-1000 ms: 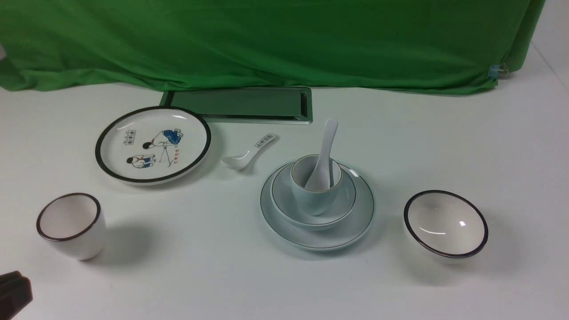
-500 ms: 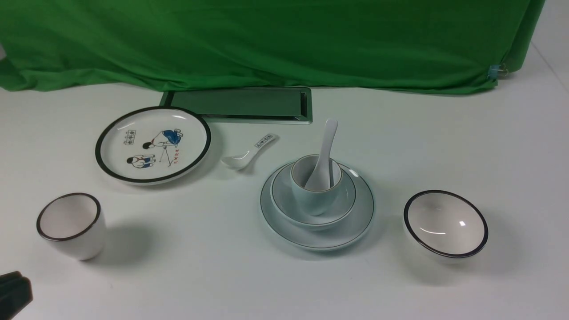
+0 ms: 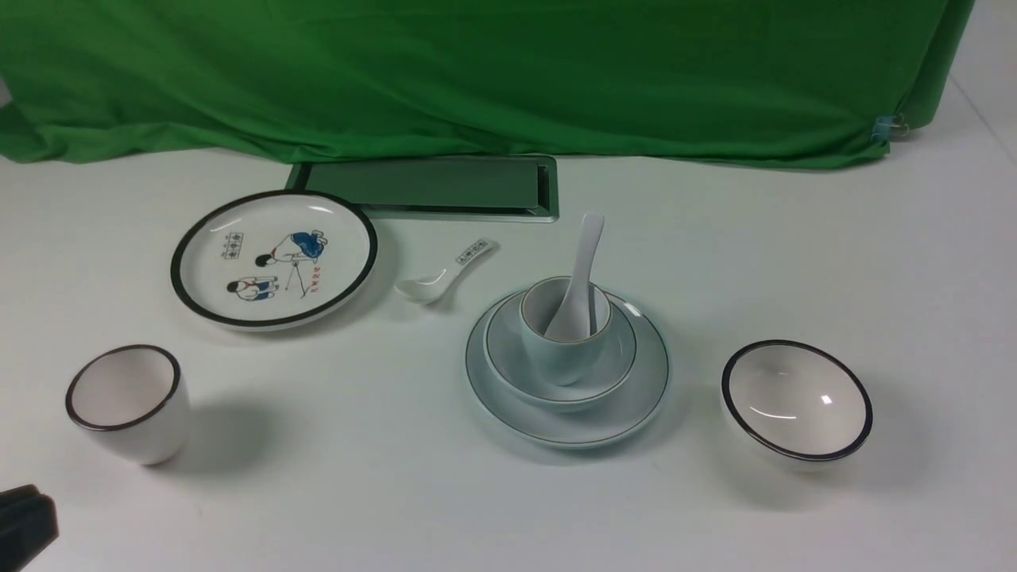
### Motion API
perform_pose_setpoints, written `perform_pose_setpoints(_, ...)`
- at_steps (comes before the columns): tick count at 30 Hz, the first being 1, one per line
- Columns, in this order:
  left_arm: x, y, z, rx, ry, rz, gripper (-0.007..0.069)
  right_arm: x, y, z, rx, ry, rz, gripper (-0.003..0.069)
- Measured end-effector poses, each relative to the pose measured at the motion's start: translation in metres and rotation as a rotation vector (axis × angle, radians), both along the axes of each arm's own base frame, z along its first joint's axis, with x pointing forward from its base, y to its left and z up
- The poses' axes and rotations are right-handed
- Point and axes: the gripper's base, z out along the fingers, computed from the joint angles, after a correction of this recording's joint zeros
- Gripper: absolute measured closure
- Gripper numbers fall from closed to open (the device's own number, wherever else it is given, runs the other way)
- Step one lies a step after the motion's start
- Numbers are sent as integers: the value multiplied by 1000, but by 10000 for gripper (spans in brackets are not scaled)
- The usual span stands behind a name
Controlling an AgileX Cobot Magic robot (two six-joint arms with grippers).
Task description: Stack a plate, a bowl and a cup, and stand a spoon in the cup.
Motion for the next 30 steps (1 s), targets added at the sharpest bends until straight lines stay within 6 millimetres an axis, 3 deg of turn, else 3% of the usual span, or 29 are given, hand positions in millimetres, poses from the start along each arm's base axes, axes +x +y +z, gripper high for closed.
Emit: perform_pose_setpoints(30, 2, 2, 1, 30, -39, 40, 656, 0, 0, 0, 12, 0, 6, 604)
